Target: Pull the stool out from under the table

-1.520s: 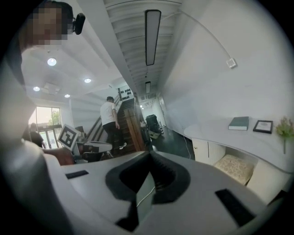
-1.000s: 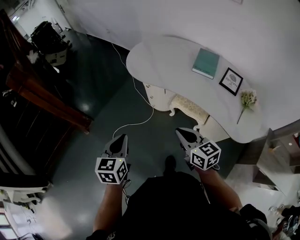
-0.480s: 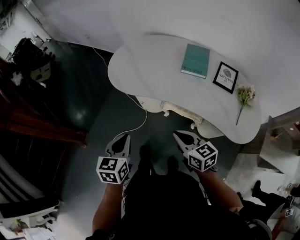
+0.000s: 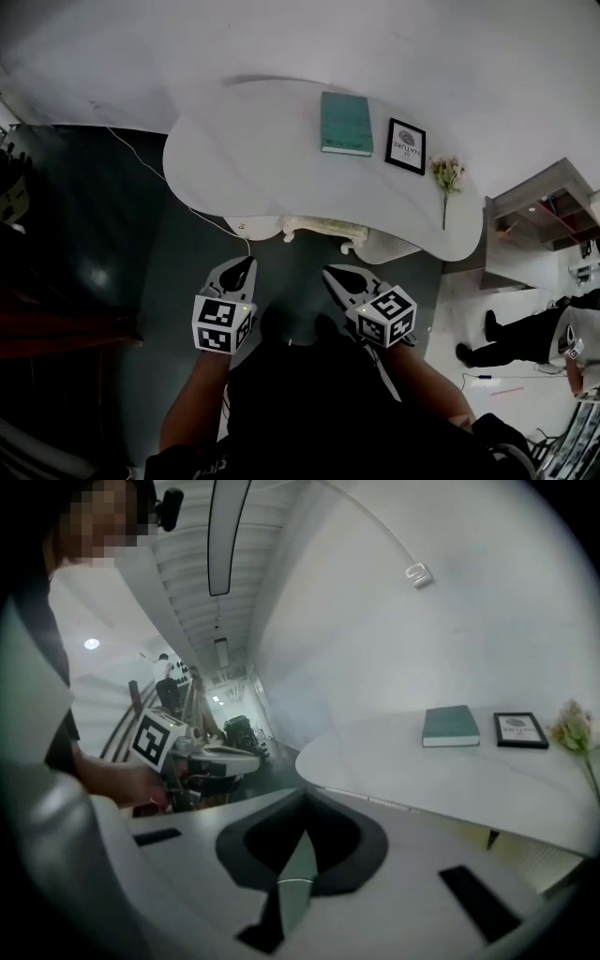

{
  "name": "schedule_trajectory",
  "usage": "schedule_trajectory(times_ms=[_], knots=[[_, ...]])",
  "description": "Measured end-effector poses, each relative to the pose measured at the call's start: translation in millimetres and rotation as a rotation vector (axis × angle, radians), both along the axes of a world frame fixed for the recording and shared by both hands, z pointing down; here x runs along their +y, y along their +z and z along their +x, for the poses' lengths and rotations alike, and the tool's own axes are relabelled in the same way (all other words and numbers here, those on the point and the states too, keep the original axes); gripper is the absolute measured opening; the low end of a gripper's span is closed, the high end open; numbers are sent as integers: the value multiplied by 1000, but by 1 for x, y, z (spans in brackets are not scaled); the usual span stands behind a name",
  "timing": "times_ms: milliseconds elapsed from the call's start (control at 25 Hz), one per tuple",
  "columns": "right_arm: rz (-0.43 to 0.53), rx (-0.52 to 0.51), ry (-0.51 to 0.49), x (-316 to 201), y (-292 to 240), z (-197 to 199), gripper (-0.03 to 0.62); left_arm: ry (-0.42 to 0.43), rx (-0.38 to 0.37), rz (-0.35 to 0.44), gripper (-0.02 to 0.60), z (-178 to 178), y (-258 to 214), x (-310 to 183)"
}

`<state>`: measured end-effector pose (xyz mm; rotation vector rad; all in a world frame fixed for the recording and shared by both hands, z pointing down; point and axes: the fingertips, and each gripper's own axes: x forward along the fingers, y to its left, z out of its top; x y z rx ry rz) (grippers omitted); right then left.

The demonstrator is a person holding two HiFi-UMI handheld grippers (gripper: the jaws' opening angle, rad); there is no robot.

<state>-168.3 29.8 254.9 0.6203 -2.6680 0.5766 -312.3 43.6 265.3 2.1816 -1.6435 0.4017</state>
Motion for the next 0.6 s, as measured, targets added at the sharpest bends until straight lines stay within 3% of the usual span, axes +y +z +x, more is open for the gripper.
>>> schedule_trajectory(times_ms=[240,440,600], knots=[[-72,7,172,30,19,8,5,112,46,-58,9,-1,26,1],[-85,-21,312,34,20,47,5,189,48,-87,9,31,41,5],[-36,-19,359,45,30,80,5,203,48,-111,9,57,49,11]])
